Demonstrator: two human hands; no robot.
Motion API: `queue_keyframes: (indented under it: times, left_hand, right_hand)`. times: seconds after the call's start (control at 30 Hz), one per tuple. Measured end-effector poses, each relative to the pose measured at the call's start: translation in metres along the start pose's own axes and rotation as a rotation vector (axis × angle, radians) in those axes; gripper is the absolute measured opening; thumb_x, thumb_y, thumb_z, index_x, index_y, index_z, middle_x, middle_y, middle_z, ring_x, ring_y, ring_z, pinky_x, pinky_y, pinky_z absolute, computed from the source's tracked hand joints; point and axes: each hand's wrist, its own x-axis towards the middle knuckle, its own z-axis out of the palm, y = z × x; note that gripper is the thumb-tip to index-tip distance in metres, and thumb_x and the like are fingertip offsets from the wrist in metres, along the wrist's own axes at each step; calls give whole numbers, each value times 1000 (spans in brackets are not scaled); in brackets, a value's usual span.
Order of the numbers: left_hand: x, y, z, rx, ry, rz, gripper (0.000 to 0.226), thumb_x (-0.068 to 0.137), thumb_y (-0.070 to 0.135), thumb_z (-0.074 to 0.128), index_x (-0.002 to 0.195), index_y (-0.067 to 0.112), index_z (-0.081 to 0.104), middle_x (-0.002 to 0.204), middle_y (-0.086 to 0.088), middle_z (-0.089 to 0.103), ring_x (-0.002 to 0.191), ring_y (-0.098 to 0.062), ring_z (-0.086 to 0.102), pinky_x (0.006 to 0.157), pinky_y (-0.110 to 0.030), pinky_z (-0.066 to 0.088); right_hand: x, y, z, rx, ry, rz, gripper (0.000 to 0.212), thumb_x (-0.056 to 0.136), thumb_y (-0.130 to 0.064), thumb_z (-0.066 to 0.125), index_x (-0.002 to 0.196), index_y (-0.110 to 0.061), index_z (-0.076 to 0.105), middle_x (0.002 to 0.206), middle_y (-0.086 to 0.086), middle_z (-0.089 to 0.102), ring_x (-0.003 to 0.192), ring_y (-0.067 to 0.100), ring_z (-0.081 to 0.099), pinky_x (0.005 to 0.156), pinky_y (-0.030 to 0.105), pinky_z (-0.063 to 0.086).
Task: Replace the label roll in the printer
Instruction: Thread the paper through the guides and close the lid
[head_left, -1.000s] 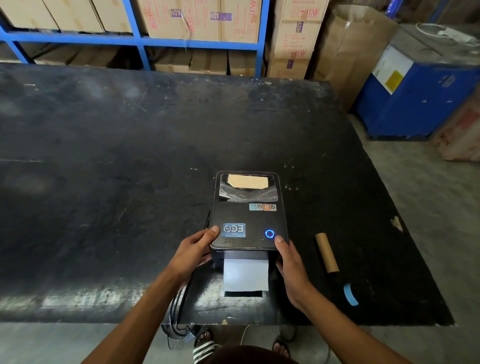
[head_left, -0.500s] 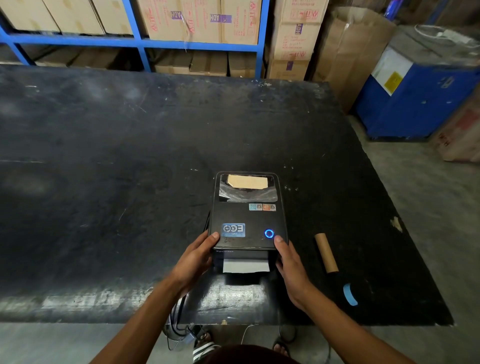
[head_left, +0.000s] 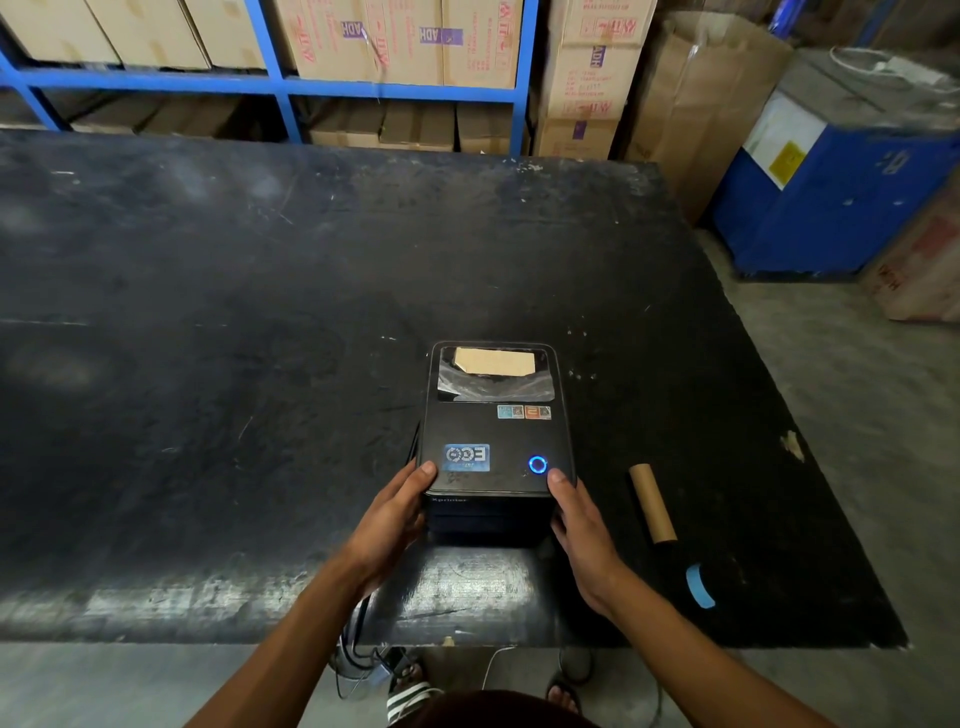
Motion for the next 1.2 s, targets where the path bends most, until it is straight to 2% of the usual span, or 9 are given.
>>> queue_keyframes:
  times: [0.13, 0.17, 0.27, 0.33, 0.6, 0.8, 1.03, 1.13, 1.2]
  left_hand:
    - [-2, 1, 2, 11, -24, 20, 42, 70, 69, 68, 101, 41, 73, 80, 15, 76, 81, 2, 70, 72, -15, 53]
    - [-1, 0, 1, 10, -23, 21, 43, 68, 70, 69, 101, 41, 74, 81, 15, 75, 82, 2, 70, 72, -15, 53]
    - [2, -1, 0, -3, -11, 12, 43, 72, 66, 67, 107, 40, 72, 113, 9, 76, 108, -5, 68, 84, -25, 49]
    - [2, -2, 0, -17, -4, 4, 47, 72, 65, 67, 110, 37, 72, 120, 7, 73, 113, -6, 66, 87, -27, 46]
    - [-2, 1, 3, -4, 13, 3, 54, 75, 64, 66, 118, 30, 67, 110, 9, 76, 106, -6, 68, 83, -23, 49]
    - [-2, 0, 3, -7, 16, 20, 63, 67, 70, 70, 116, 32, 68, 119, 6, 74, 111, -6, 67, 86, -26, 46]
    - [-3, -6, 4, 31, 61, 30, 48, 76, 70, 63, 112, 39, 71, 120, 7, 73, 114, -6, 65, 91, -28, 45]
    - [-10, -6, 4, 1, 84, 17, 48, 82, 71, 48, 107, 40, 74, 114, 12, 75, 109, 0, 66, 86, -19, 49]
    - [-20, -23, 4, -4, 181, 62, 49, 84, 67, 43, 104, 37, 75, 104, 15, 77, 104, 1, 68, 79, -14, 51]
  right_hand:
    - [1, 0, -1, 4, -8, -7, 45, 74, -59, 58, 116, -44, 59, 108, -30, 69, 103, -13, 61, 83, 16, 40]
    - [0, 0, 0, 5, -9, -9, 45, 73, -59, 58, 116, -44, 59, 108, -30, 69, 102, -14, 61, 83, 16, 39]
    - [0, 0, -1, 5, -7, -14, 44, 74, -58, 58, 115, -43, 59, 107, -31, 69, 101, -14, 61, 83, 17, 39]
    - [0, 0, -1, 1, -7, -15, 44, 73, -59, 58, 114, -43, 59, 106, -33, 69, 100, -16, 60, 83, 17, 39]
    - [0, 0, 0, -11, -11, -11, 44, 75, -59, 58, 117, -44, 58, 110, -31, 69, 103, -14, 60, 83, 16, 40]
    - [0, 1, 0, -24, -3, -11, 39, 81, -59, 60, 118, -45, 58, 111, -31, 68, 104, -14, 60, 83, 17, 39]
    - [-4, 3, 1, -36, -14, -15, 44, 77, -64, 61, 118, -46, 58, 112, -29, 68, 106, -11, 61, 81, 16, 44]
    - [-13, 0, -3, -1, -16, 10, 40, 81, -61, 52, 119, -52, 51, 110, -37, 64, 104, -19, 56, 78, 8, 46]
    - [-28, 18, -9, -71, 10, -13, 47, 85, -48, 55, 130, -43, 46, 119, -35, 59, 105, -21, 54, 82, 6, 44]
